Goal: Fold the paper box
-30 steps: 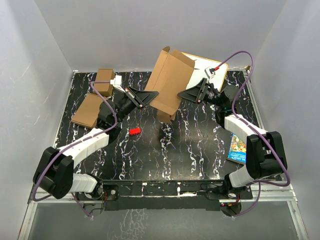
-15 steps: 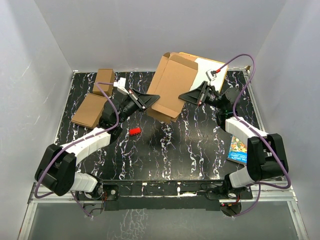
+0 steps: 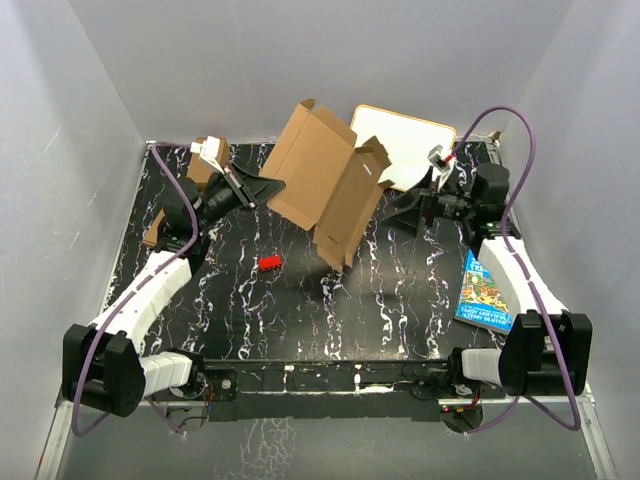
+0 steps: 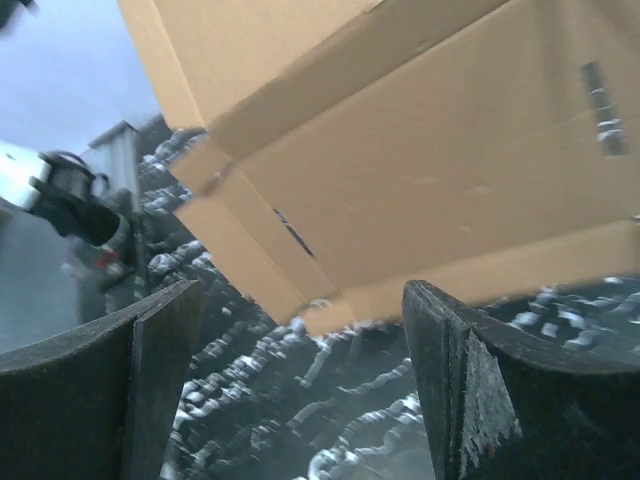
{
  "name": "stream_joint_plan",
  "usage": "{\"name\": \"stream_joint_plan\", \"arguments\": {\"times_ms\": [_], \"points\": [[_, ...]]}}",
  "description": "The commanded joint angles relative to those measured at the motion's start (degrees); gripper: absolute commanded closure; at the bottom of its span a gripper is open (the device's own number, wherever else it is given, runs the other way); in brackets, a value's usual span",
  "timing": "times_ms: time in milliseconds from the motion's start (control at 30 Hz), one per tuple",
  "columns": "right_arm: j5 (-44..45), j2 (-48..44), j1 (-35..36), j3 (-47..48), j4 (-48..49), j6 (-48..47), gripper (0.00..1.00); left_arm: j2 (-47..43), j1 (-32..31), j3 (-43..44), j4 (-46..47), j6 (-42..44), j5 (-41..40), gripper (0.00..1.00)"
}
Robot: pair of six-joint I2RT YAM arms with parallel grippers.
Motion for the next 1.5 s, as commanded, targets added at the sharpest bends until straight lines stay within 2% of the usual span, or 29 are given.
{"name": "stream_joint_plan", "arguments": {"times_ms": [0,167,233,367,500,800,900,1133,1233,1300,1367,1433,1467], "points": [[-4.5,-3.4,-5.0,7.7,-37.1,-48.4,0.1,-2.0,1.6,10.9,-17.2,13.7,15.3,1.0],[-2.2,-3.5,-5.5,10.8,-40.2,-58.1,0.01,-1.0,1.7,17.4,-30.7,25.1,21.2,1.0],[-1.7,-2.6,-5.6,12.4,-41.2,-62.4,0.01,-1.1,1.7,18.1,-32.2,26.6,22.6,1.0],[0.1,-0.8,-7.2,15.2,-40.9,-65.2,0.01,-1.5,1.7,19.0,-34.4,28.5,24.2,1.0],[-3.3,0.7,-9.4,15.3,-38.4,-64.4,0.01,-1.4,1.7,18.7,-34.1,28.6,26.2,1.0],[-8.8,3.7,-9.1,9.8,-37.2,-66.8,0.03,-1.3,1.8,15.4,-27.6,25.1,30.3,1.0],[-8.6,5.0,-8.5,10.4,-37.9,-68.5,0.12,-0.9,1.7,15.2,-26.6,24.4,31.4,1.0],[-9.4,7.0,-7.5,12.8,-41.1,-71.6,0.4,0.2,1.7,14.7,-24.8,23.5,33.3,1.0],[-9.4,6.8,-7.3,12.8,-41.6,-72.3,0.59,0.5,1.7,14.7,-24.9,23.9,33.3,1.0],[-9.0,6.4,-7.3,12.5,-41.6,-72.3,0.77,0.6,1.7,14.7,-25.2,24.9,32.8,1.0],[-8.0,5.8,-7.3,11.7,-41.5,-71.9,0.9,0.6,1.8,14.9,-26.6,28.0,31.7,1.0],[-6.8,5.2,-7.3,10.4,-40.5,-70.8,0.92,0.3,1.7,14.8,-28.6,33.0,29.7,1.0],[-5.8,4.8,-7.3,9.1,-37.9,-66.8,0.92,0.0,1.8,14.6,-29.2,35.5,28.8,1.0]]}}
